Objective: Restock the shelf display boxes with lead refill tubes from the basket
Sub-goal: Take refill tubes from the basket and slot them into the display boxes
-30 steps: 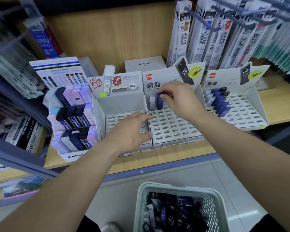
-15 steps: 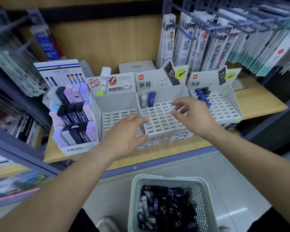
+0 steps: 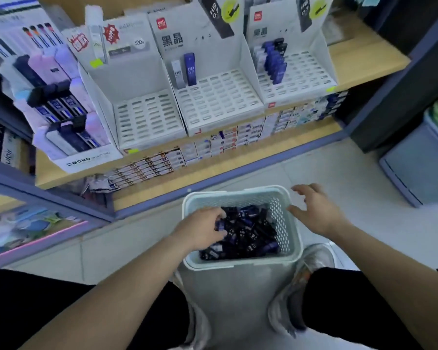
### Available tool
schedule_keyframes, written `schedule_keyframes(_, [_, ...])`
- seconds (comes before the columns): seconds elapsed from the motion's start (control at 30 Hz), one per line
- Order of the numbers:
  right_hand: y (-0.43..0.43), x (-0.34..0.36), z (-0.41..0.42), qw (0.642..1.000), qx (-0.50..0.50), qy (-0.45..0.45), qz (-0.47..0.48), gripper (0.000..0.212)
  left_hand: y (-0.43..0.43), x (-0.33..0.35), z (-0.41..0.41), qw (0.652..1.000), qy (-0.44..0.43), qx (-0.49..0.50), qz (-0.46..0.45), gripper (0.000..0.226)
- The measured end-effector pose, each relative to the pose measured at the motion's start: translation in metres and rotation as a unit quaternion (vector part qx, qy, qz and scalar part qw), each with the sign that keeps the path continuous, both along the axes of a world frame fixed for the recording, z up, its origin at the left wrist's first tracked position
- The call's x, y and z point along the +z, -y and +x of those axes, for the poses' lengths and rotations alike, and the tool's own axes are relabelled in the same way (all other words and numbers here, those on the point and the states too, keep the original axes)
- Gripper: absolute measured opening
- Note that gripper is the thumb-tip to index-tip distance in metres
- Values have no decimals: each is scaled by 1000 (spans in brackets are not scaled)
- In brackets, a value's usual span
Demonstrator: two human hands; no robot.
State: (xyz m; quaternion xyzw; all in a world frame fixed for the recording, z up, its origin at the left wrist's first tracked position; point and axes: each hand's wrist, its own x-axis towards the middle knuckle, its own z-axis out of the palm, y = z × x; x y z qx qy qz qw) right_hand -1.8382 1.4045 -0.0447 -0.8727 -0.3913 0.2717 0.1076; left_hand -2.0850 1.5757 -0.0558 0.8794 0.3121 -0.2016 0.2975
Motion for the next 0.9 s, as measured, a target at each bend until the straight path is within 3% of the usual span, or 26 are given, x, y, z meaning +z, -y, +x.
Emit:
schedule_keyframes(0.17, [7,-47,-24,993,-87,-71,24,66,15,-52,31,999,-25,24,-26,73])
schedule_keyframes(0.27, [3,-66,-35,989,-119,-59,63,66,27,-80,49,996,-26,59,-69,81])
schedule_keyframes(0.43, [9,-84,-35,984,-130,-78,93,63,51,-115,61,992,-33,123,-19,106])
schedule_keyframes(0.77, [8,-99,-38,984,-142,-65,88,52,64,-125,69,998,-1,47,-30,95])
schedule_keyframes(0.9, [8,-101,-38,984,-145,-60,87,46,64,-127,67,990,9,73,-116,96])
